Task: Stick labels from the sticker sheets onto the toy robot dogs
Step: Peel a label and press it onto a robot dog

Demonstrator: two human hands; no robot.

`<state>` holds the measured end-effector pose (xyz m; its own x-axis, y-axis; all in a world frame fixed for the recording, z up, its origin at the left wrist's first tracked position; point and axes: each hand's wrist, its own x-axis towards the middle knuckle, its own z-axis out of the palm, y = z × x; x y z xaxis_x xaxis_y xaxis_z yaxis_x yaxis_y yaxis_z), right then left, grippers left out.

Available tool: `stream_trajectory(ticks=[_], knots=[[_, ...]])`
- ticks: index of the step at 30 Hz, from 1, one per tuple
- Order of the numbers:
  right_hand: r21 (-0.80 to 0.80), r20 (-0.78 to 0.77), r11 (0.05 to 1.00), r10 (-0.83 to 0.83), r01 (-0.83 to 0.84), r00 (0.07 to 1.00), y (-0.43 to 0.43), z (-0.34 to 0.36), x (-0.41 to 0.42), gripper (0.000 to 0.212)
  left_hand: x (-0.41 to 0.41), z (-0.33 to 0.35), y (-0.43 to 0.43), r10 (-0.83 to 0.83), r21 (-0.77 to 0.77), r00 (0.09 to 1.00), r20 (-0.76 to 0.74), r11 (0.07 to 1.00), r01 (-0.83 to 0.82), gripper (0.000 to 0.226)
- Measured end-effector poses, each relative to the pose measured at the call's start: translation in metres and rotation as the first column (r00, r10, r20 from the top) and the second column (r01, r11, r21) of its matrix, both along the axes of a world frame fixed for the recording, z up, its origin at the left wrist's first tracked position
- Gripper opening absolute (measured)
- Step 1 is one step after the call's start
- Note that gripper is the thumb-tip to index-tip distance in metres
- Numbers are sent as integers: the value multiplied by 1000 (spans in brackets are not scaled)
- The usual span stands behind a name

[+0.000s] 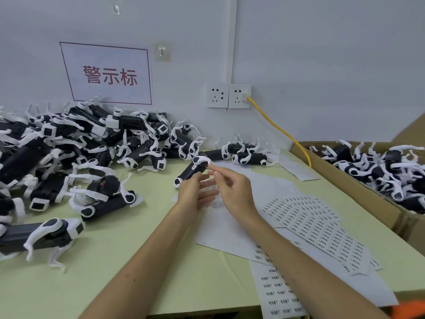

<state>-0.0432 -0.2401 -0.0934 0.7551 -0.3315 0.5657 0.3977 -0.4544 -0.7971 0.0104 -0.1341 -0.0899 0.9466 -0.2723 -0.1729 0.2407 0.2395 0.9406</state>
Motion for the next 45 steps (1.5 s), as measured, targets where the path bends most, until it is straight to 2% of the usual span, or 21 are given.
stream_trajectory(ticks=[2, 5, 10, 15, 21, 24, 28, 29, 32, 34, 36, 40, 45], knots=[[44, 5, 999, -3, 3, 1000, 0, 0, 0, 25, -1, 0, -3, -55, -181, 992, -118, 983, 33, 38], [84, 26, 996, -9, 7, 1000, 0, -1, -1, 25, -2, -2, -8, -97, -327, 969, -229, 945, 17, 48], [136, 42, 990, 20, -26, 999, 1, -1, -2, 22, 3, -3, -6, -122, -472, 971, -205, 882, 11, 56], [178, 55, 977, 111, -119, 992, 2, -2, -4, 24, 4, -10, -6, -80, -400, 980, -181, 916, 1, 48], [137, 72, 980, 135, -144, 988, 1, -1, -5, 22, 5, -11, -7, -36, -429, 984, -175, 902, -44, 34], [45, 100, 997, 57, -62, 993, 1, -1, -6, 20, 4, -14, -9, 36, -301, 998, -59, 952, -52, 30], [-5, 252, 989, -145, 151, 957, -5, 4, -5, 12, -1, -15, -14, 59, -115, 977, 205, 993, -35, 25], [-16, 258, 981, -182, 193, 949, -8, 6, -4, 17, -3, -14, -15, 54, -79, 964, 261, 996, -34, 26], [-46, 104, 986, -155, 160, 982, -14, 9, -2, 41, -7, -13, -17, 25, 11, 923, 384, 999, -32, 25], [6, -28, 998, -68, 68, 997, -16, 10, -1, 44, -9, -12, -17, 7, 24, 902, 431, 1000, -19, 22], [62, -107, 998, 29, -22, 994, -16, 9, 1, 37, -9, -11, -16, 27, 3, 889, 457, 999, -33, 20], [77, -114, 993, 100, -92, 988, -14, 10, 1, 21, -5, -11, -13, 102, -33, 891, 443, 995, -97, 27], [70, -93, 992, 108, -102, 990, -13, 6, 1, 23, -6, -9, -14, 93, -122, 942, 323, 991, -56, 37]])
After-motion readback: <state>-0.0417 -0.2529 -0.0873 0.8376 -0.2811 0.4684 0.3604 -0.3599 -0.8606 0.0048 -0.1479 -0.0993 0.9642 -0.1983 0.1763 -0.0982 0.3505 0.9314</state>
